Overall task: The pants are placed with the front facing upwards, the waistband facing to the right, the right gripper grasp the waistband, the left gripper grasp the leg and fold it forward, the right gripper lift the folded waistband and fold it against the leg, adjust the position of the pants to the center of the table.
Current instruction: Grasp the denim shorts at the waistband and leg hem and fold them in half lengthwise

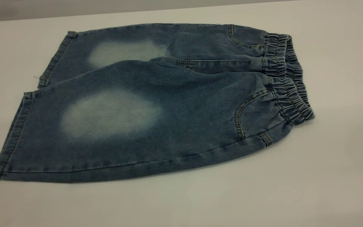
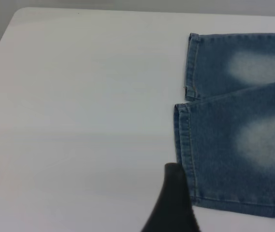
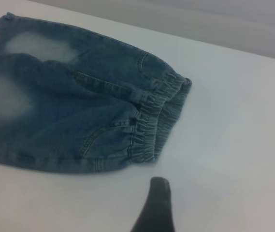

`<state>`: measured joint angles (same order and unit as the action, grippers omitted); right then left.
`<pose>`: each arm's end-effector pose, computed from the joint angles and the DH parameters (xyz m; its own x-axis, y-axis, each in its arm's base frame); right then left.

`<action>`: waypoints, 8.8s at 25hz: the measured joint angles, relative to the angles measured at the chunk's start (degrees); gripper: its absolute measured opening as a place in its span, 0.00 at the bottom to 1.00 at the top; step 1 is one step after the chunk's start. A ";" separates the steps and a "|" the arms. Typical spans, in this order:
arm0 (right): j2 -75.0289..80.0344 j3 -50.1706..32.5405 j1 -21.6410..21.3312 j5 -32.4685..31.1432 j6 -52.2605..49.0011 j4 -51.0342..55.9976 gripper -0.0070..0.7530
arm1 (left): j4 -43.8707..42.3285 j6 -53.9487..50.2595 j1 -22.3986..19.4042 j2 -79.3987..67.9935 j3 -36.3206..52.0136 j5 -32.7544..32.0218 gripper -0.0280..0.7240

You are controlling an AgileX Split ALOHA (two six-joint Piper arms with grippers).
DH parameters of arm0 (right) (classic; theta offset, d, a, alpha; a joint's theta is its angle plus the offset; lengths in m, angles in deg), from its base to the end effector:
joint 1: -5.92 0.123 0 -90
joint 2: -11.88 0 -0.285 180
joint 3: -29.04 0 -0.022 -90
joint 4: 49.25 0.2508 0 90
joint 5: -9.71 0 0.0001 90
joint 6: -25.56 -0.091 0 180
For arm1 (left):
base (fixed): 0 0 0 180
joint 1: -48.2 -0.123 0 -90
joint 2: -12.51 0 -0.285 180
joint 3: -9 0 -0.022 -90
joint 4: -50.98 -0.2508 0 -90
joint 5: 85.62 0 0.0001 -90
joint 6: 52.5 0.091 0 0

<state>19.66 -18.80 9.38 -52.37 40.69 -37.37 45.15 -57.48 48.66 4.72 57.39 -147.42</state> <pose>-0.0092 0.0160 0.2804 -0.4133 -0.1877 -0.8911 -0.2931 0.9539 -0.0649 -0.0061 0.0082 0.2771 -0.4641 -0.0348 -0.8851 -0.0892 0.9960 0.0076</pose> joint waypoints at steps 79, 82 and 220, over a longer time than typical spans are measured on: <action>81.26 16.75 0.00 26.53 10.96 31.53 0.76 | 6.26 -2.84 0.23 -75.98 -27.97 39.43 0.75; 84.59 16.64 0.00 27.57 11.43 32.59 0.76 | 5.83 -2.84 0.23 -75.98 -27.97 39.52 0.75; 118.82 21.87 -8.00 9.66 56.93 70.28 0.06 | 8.84 -2.82 9.00 -82.93 -22.90 10.62 0.75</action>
<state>138.48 3.07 1.38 -42.71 97.62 32.91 53.98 -60.30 57.66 -78.20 34.50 -136.81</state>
